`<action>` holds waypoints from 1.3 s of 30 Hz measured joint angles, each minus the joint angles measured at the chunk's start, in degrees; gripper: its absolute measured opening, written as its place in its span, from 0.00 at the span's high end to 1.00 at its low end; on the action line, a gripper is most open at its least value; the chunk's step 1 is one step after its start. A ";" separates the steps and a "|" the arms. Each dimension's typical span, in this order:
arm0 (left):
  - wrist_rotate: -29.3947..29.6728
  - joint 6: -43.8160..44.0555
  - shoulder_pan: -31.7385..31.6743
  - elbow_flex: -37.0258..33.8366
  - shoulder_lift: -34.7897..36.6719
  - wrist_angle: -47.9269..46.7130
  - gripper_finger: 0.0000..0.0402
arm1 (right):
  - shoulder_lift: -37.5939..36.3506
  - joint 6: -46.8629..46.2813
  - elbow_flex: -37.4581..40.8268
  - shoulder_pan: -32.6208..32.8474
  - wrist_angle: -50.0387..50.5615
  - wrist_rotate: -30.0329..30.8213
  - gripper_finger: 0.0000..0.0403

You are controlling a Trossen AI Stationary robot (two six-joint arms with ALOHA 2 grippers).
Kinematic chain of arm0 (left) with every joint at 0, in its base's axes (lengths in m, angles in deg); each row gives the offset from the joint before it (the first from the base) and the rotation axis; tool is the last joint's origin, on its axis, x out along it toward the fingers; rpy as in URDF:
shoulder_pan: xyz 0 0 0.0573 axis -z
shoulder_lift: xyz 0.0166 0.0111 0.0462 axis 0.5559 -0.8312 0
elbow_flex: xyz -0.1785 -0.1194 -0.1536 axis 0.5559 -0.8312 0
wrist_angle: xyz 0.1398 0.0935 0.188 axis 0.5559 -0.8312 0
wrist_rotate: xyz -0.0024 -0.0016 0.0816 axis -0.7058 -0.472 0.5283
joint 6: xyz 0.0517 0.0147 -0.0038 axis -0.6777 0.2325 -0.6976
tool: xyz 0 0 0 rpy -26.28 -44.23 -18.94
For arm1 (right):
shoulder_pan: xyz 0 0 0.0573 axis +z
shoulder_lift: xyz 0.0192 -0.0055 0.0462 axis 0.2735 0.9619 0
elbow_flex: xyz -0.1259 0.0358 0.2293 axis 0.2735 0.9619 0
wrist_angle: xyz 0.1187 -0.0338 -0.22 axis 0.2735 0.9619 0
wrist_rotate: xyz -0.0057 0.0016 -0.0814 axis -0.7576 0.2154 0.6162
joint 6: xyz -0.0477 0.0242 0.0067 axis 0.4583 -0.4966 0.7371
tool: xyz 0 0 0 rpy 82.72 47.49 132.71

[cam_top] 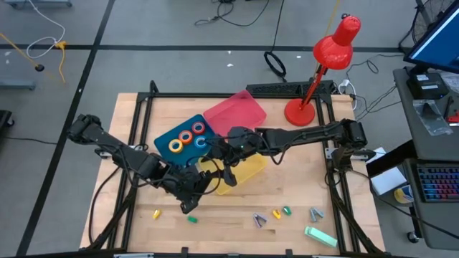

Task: Pick and place Stapler, Stapler remover, tape
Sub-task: Put the black stapler into the pink bin

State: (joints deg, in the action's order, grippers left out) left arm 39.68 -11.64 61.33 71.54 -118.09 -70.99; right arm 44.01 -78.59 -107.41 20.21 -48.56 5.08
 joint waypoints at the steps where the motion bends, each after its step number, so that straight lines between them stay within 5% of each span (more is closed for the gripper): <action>1: 0.00 -0.25 -0.13 0.00 0.00 -0.22 0.69 | 0.02 -0.48 0.00 -0.02 0.00 -0.63 0.30; 28: -8.02 -17.21 -8.94 -0.09 -2.36 0.54 0.69 | 3.81 -4.14 0.17 0.57 0.18 -1.21 0.30; 39: -10.03 -23.33 -11.52 -0.09 -3.41 0.75 0.69 | 3.83 -5.07 0.07 0.25 5.13 -0.38 0.39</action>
State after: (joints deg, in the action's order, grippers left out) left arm 29.65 -34.98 49.80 71.45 -121.50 -70.24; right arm 47.84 -83.67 -107.35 20.46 -43.43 4.70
